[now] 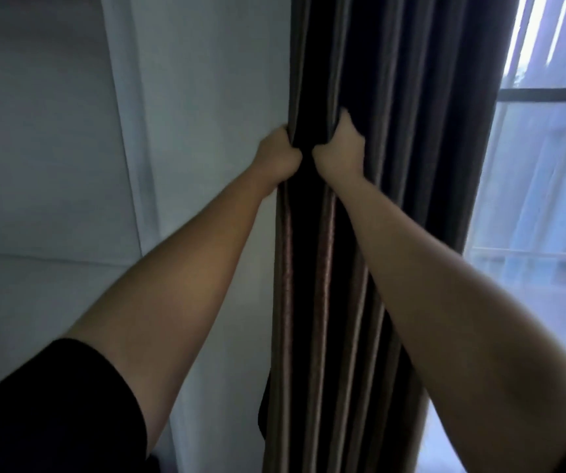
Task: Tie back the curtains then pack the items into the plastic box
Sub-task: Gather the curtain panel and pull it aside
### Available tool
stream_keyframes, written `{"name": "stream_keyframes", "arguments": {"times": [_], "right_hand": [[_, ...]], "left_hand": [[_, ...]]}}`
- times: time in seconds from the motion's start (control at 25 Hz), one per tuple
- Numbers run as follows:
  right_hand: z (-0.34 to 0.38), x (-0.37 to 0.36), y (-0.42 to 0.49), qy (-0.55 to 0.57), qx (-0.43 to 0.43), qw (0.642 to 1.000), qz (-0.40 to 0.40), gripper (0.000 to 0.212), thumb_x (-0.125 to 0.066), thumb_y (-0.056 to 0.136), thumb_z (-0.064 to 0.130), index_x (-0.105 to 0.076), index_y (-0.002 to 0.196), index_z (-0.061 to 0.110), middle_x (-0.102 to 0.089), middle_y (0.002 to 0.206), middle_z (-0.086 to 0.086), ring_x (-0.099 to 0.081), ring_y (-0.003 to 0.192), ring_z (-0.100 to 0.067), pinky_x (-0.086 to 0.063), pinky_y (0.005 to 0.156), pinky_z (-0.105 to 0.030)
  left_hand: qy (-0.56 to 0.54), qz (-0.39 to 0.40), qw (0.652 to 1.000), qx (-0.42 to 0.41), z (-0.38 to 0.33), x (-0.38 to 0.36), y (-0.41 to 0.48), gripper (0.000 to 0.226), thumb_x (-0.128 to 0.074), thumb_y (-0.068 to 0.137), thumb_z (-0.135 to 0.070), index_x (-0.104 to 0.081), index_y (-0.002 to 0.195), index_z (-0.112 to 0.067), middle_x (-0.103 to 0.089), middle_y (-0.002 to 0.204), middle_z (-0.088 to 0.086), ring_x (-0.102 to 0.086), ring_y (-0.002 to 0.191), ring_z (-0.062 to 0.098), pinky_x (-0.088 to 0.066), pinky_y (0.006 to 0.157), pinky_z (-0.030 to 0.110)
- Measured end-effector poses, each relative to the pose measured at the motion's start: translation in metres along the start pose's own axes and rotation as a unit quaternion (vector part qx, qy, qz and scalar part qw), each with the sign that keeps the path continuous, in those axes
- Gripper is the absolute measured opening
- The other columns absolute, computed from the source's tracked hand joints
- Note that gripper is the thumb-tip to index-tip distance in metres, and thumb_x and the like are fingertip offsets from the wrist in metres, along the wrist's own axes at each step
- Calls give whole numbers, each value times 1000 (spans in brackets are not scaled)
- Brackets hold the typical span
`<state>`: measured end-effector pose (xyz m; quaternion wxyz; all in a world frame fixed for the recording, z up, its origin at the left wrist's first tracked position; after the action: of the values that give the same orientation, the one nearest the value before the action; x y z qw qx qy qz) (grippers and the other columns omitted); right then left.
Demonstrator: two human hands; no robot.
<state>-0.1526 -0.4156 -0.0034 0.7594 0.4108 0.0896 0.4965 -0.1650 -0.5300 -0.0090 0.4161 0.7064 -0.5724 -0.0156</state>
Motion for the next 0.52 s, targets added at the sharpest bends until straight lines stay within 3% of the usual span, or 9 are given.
{"name": "stream_keyframes", "arguments": {"times": [0.12,0.24,0.4,0.52], "right_hand": [[-54,-25,-47,-15,-57,998,22,51,-53,83,-1,-43,133,2,-58,127,-17,-57,114,-28,-41,91,-20],[-109,-46,-112,-9,-96,993,72,49,-52,84,-5,-46,133,3,-61,124,-15,-59,113,-28,-40,90,-17],[-161,-60,-200,-74,-133,981,122,52,-51,87,-5,-43,136,9,-63,119,-11,-62,110,-26,-47,97,-26],[-176,-59,-249,-97,-163,969,156,53,-49,88,-4,-41,137,14,-66,109,-6,-65,99,-21,-48,83,-18]], "left_hand": [[-3,69,996,56,61,-40,-40,37,-43,86,-1,-59,119,-3,-65,115,15,-62,101,26,-50,84,30],[3,73,994,87,96,-61,-84,38,-40,89,3,-55,122,-2,-63,118,16,-61,102,26,-43,76,20],[18,37,998,56,118,-66,-137,40,-40,94,4,-48,133,-2,-65,108,20,-63,97,33,-38,71,14],[29,49,997,41,130,-69,-169,47,-41,95,2,-40,141,-6,-67,103,19,-64,85,28,-38,69,12]]}}
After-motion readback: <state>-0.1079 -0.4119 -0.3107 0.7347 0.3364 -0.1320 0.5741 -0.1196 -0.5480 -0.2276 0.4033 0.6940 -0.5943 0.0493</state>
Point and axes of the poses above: each hand's wrist, its own y-axis towards the middle knuckle, its own x-axis out of the back of the hand, z = x × y, the point moved 5 cm from there along y, towards the middle knuckle
